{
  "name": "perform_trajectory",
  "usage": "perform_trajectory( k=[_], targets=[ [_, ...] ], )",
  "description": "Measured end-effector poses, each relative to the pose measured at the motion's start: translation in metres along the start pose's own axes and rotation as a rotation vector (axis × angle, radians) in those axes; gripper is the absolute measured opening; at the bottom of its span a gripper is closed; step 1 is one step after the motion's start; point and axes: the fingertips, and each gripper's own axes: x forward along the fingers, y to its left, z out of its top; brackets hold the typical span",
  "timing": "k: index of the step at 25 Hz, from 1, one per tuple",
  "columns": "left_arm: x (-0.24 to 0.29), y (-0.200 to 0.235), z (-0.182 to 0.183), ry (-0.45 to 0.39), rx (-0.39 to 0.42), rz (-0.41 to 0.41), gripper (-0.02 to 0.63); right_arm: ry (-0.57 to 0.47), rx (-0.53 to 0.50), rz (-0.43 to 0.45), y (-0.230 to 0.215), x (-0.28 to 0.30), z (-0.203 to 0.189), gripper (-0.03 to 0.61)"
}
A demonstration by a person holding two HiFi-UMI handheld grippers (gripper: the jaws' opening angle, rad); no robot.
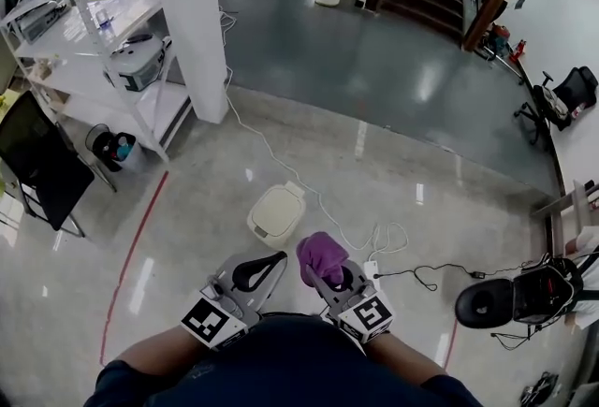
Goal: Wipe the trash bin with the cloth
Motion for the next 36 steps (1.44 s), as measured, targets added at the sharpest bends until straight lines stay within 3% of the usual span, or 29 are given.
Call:
perform_trajectory(
  k=[8,15,26,36],
  targets=[
    [-0.002,-0.009,0.003,-0.044,-0.035,-0.003,-0.002,-0.058,-0.038,0.031,0.014,-0.003,0.031,0.069],
    [0.003,-0.013,0.007,-0.076,-0.040,-0.004,-0.002,-0.044,-0.014,0.030,0.012,-0.011,0.029,0.069],
    [-0.001,-0.007,-0.004,-0.041,-0.056,0.022,-0.002,-0.033,-0.024,0.046,0.013,-0.006,0.026,0.069],
    [0.006,-0.014,-0.003,-0.072,-0.056,0.006,-0.002,-0.034,-0.028,0.048,0.009,-0.011,0.024,0.069]
  ],
)
